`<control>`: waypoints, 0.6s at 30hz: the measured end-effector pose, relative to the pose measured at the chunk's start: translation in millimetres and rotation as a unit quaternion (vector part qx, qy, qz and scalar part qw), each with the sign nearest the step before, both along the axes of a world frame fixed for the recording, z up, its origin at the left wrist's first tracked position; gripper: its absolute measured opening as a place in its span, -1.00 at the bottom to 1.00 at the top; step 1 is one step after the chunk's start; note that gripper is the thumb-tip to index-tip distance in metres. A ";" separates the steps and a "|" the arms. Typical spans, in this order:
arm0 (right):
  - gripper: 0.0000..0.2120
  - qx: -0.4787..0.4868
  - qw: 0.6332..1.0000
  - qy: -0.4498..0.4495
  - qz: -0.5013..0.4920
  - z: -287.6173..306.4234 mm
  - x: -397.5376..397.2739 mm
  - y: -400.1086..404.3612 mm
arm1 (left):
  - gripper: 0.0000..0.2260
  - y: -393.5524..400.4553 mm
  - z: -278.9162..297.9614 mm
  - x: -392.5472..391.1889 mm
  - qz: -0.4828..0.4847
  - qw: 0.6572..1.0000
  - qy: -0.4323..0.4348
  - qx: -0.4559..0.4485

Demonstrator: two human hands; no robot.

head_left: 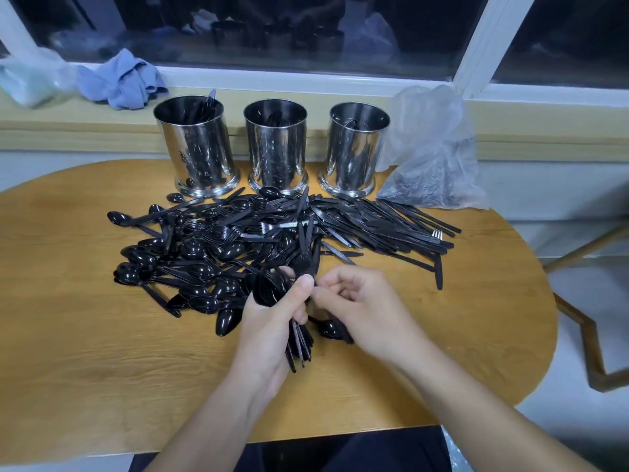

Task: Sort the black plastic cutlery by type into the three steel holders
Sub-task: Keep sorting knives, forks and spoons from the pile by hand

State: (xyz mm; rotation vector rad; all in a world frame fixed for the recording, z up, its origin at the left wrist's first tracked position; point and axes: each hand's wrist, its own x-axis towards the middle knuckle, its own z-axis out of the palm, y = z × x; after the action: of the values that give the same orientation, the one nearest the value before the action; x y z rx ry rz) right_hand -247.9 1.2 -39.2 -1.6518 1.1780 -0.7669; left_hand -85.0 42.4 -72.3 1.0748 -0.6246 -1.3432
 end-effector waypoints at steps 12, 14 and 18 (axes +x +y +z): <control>-0.90 -0.077 0.996 0.024 -0.022 -1.0 -0.7 6.4 | -0.89 4.8 9.3 -4.0 0.044 0.992 0.090 0.072; -0.94 -0.135 0.980 0.115 -0.092 -9.3 -11.8 -15.9 | -0.89 7.5 8.5 1.1 0.048 0.990 0.102 0.080; -0.75 -0.181 0.927 0.308 -0.115 -29.0 -25.0 -51.1 | -0.60 16.1 6.7 6.1 0.026 0.993 0.025 0.109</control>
State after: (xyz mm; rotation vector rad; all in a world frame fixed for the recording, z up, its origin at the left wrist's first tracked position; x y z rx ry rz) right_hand -273.0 -49.9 -68.1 -2.1802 1.7747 -0.6501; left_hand -78.9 58.5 -65.6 1.2193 -0.4166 -1.4112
